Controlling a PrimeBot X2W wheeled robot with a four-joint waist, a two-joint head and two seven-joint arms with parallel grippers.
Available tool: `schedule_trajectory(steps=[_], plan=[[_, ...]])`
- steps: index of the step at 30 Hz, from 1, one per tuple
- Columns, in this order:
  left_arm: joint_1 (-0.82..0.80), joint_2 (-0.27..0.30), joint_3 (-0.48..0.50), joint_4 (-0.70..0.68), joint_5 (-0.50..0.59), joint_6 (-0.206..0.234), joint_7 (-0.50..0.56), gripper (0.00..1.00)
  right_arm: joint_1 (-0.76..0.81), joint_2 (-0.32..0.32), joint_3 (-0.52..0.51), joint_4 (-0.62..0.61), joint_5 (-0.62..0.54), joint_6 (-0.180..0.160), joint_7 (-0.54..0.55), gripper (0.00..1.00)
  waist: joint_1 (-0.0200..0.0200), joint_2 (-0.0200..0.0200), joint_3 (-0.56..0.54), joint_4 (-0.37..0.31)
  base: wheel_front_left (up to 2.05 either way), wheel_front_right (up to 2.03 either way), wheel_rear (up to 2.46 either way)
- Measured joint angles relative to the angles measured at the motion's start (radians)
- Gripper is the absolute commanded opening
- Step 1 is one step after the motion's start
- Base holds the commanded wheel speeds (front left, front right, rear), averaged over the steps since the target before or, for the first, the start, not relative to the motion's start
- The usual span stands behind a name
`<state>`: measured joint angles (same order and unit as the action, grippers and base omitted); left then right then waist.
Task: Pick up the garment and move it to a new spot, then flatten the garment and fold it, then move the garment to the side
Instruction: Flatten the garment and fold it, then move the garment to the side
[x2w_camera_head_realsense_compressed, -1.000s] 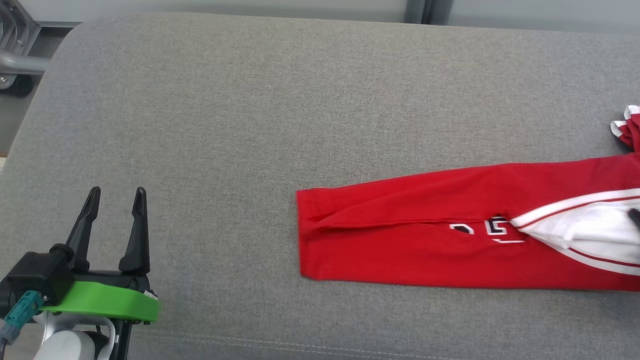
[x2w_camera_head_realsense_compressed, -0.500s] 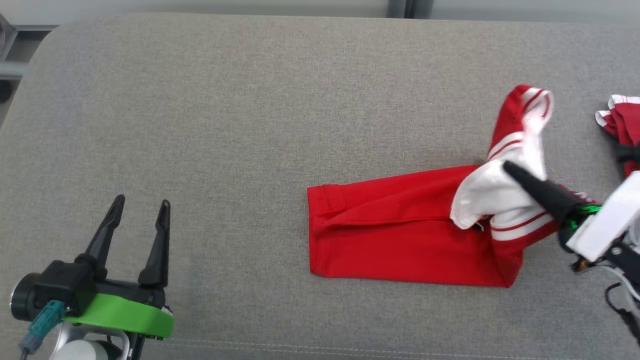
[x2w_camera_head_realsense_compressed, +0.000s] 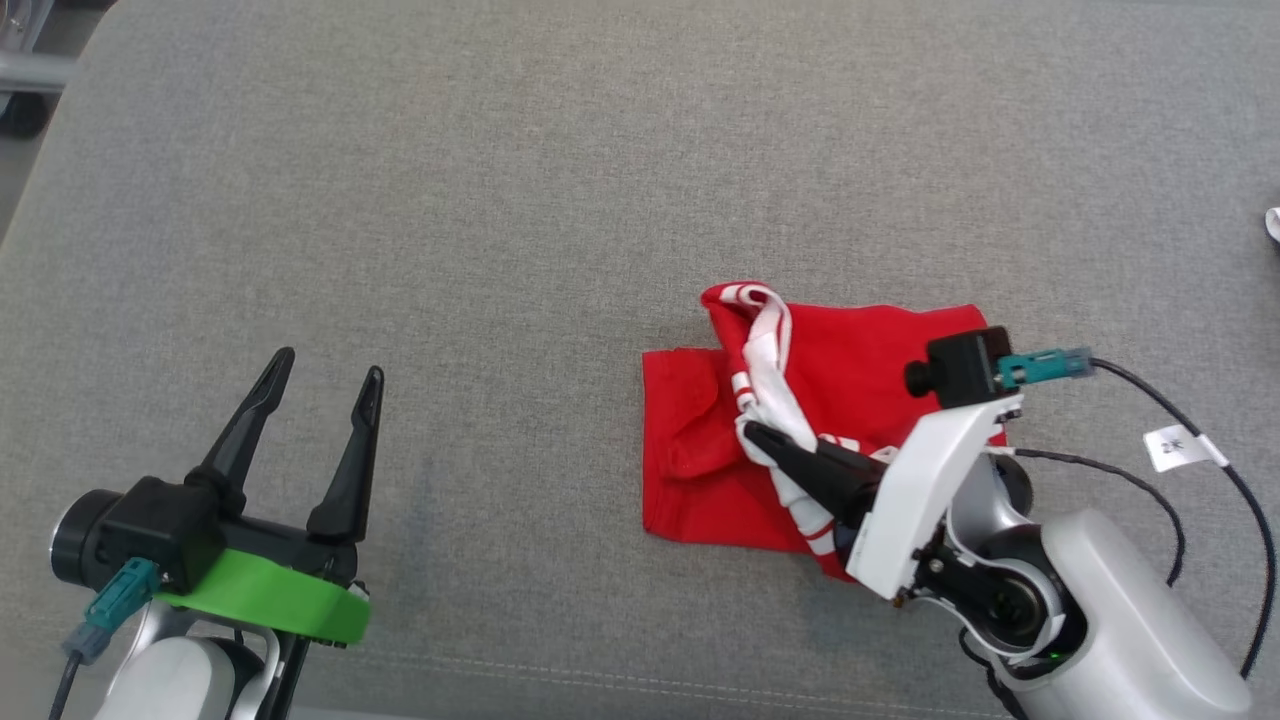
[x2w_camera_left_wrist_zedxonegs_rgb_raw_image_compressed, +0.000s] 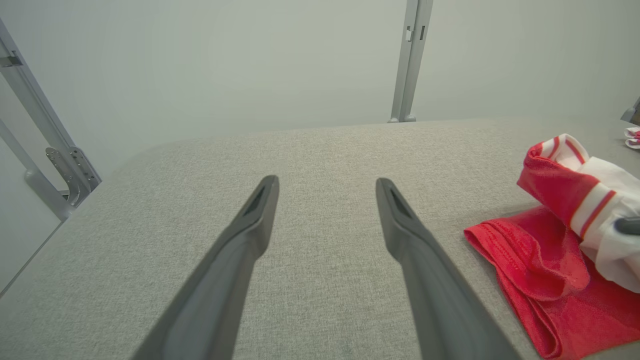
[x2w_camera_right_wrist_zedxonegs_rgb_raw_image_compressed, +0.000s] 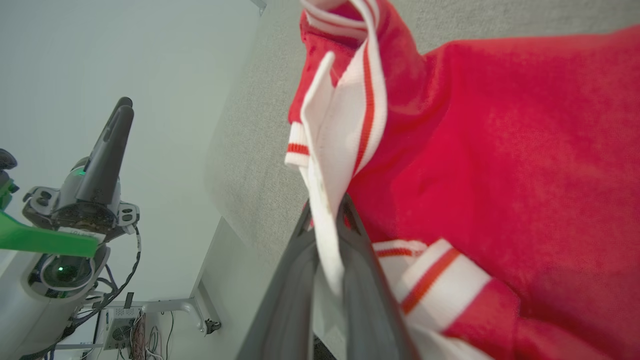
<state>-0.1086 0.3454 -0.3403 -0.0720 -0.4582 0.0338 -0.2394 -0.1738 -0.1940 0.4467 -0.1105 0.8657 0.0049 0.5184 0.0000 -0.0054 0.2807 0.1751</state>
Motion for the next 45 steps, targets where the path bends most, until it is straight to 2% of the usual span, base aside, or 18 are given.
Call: schedule_trajectory(steps=[3, 4, 5, 6, 11, 15, 20, 24, 27, 32, 38, 45], plan=[[-0.003, -0.003, 0.006, 0.005, 0.000, 0.000, 0.000, 1.00, -0.021, 0.025, 0.028, 0.026, -0.021, -0.007, -0.006, 0.00, 0.0000, 0.0000, 0.010, 0.005, 0.00, 0.00, 0.00], [-0.006, -0.002, 0.006, 0.012, 0.001, 0.000, 0.000, 1.00, -0.032, 0.036, 0.036, 0.040, -0.031, -0.008, -0.016, 0.40, 0.0000, 0.0000, 0.014, 0.006, 0.00, 0.00, 0.00], [-0.009, 0.001, 0.005, 0.021, 0.010, 0.000, 0.000, 1.00, -0.044, 0.046, 0.045, 0.051, -0.041, -0.008, -0.024, 0.40, 0.0000, 0.0000, 0.017, 0.008, 0.00, 0.00, 0.00], [-0.010, 0.003, 0.008, 0.026, 0.014, 0.000, 0.000, 1.00, -0.058, 0.057, 0.052, 0.058, -0.053, -0.008, -0.035, 1.00, 0.0000, 0.0000, 0.020, 0.008, 0.00, 0.00, 0.00], [-0.010, 0.016, 0.023, 0.032, 0.014, 0.001, 0.000, 1.00, -0.116, 0.141, 0.097, 0.073, -0.064, -0.002, -0.057, 1.00, 0.0000, 0.0000, 0.026, -0.008, 0.00, 0.00, 0.00], [-0.011, 0.020, 0.039, 0.034, 0.014, 0.002, 0.000, 1.00, -0.117, 0.148, 0.105, 0.050, -0.044, 0.024, -0.093, 1.00, 0.0000, 0.0000, 0.028, -0.027, 0.00, 0.00, 0.00], [-0.012, 0.017, 0.062, 0.025, 0.010, 0.012, -0.001, 1.00, -0.114, 0.093, 0.004, 0.013, -0.050, 0.010, -0.162, 1.00, 0.0000, 0.0000, 0.026, -0.048, 0.00, 0.00, 0.00], [-0.011, 0.006, 0.074, 0.014, -0.005, 0.019, -0.004, 1.00, -0.070, -0.028, -0.068, 0.052, -0.126, -0.016, -0.185, 1.00, 0.0000, 0.0000, 0.028, -0.063, 0.00, 0.00, 0.00], [-0.011, -0.016, 0.068, -0.001, -0.005, 0.019, -0.004, 1.00, -0.003, -0.101, -0.110, 0.084, -0.142, -0.033, -0.193, 1.00, 0.0000, 0.0000, 0.031, -0.063, 0.00, 0.00, 0.00], [-0.009, -0.015, 0.080, -0.006, -0.005, 0.024, -0.009, 1.00, 0.063, -0.111, -0.109, 0.106, -0.125, -0.023, -0.197, 1.00, 0.0000, 0.0000, 0.042, -0.053, 0.00, 0.00, 0.00], [-0.008, -0.015, 0.082, -0.008, -0.005, 0.024, -0.009, 1.00, 0.063, -0.104, -0.110, 0.127, -0.118, -0.011, -0.219, 1.00, 0.0000, 0.0000, 0.054, -0.048, 0.00, 0.00, 0.00], [-0.007, -0.015, 0.081, -0.011, -0.004, 0.024, -0.009, 1.00, 0.059, -0.131, -0.119, 0.146, -0.134, -0.005, -0.227, 1.00, 0.0000, 0.0000, 0.063, -0.042, 0.00, 0.00, 0.00]])
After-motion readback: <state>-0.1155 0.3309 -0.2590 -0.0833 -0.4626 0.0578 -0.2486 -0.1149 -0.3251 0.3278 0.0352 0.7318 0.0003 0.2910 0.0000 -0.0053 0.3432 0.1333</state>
